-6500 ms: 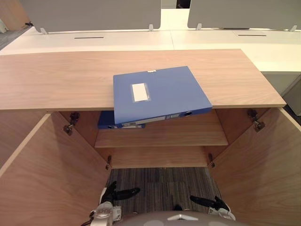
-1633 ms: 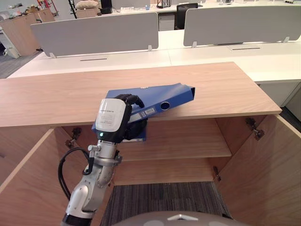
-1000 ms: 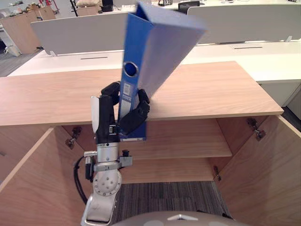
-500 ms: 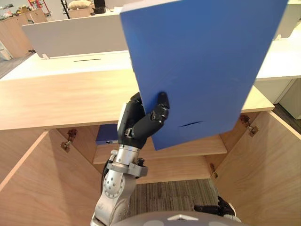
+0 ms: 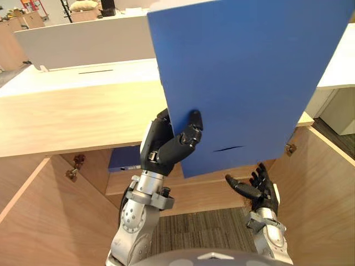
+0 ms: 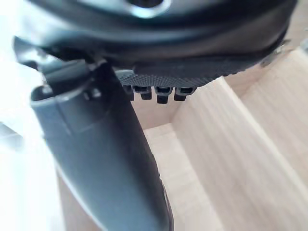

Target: Walk over to the cabinet, pick up the folder, carry it to the office cabinet, place the folder inside the office cabinet, then close the office cabinet door

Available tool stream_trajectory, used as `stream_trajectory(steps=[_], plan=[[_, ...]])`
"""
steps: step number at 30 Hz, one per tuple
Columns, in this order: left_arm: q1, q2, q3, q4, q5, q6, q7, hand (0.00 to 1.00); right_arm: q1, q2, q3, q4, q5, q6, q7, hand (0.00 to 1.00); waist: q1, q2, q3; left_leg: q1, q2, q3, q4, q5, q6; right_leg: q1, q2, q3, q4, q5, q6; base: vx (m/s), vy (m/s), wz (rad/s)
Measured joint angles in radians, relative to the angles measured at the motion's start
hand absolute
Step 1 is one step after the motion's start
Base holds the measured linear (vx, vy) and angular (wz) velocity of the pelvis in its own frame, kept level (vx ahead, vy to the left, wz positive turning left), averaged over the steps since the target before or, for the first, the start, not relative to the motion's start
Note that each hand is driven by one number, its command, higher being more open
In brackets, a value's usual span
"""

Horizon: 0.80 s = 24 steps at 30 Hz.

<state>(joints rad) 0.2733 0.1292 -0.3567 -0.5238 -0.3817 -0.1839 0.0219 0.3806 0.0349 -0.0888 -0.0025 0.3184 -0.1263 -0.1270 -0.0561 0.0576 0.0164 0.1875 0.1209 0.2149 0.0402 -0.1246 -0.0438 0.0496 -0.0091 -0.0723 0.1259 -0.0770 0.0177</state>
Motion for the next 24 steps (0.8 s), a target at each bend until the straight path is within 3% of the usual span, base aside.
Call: stream_trajectory(steps=[11,24], plan=[[0.039,-0.031,0.186,0.0,0.022,0.0,0.041,0.0,0.032,0.005,-0.017,-0.27,0.047,-0.035,0.024,1.0,-0.004,-0.008,0.016,-0.002,-0.01,0.027,0.0,-0.008,0.01,0.005,-0.004,0.028,-0.048,0.032,0.012,-0.02,0.021,-0.08],[0.057,-0.059,0.255,-0.001,0.021,0.0,0.039,0.0,-0.089,-0.036,-0.047,-0.42,0.206,-0.086,0.112,1.0,-0.003,-0.01,0.028,0.003,-0.014,0.045,-0.001,-0.013,0.011,0.006,-0.005,0.046,-0.057,0.041,0.017,-0.02,0.002,-0.04]])
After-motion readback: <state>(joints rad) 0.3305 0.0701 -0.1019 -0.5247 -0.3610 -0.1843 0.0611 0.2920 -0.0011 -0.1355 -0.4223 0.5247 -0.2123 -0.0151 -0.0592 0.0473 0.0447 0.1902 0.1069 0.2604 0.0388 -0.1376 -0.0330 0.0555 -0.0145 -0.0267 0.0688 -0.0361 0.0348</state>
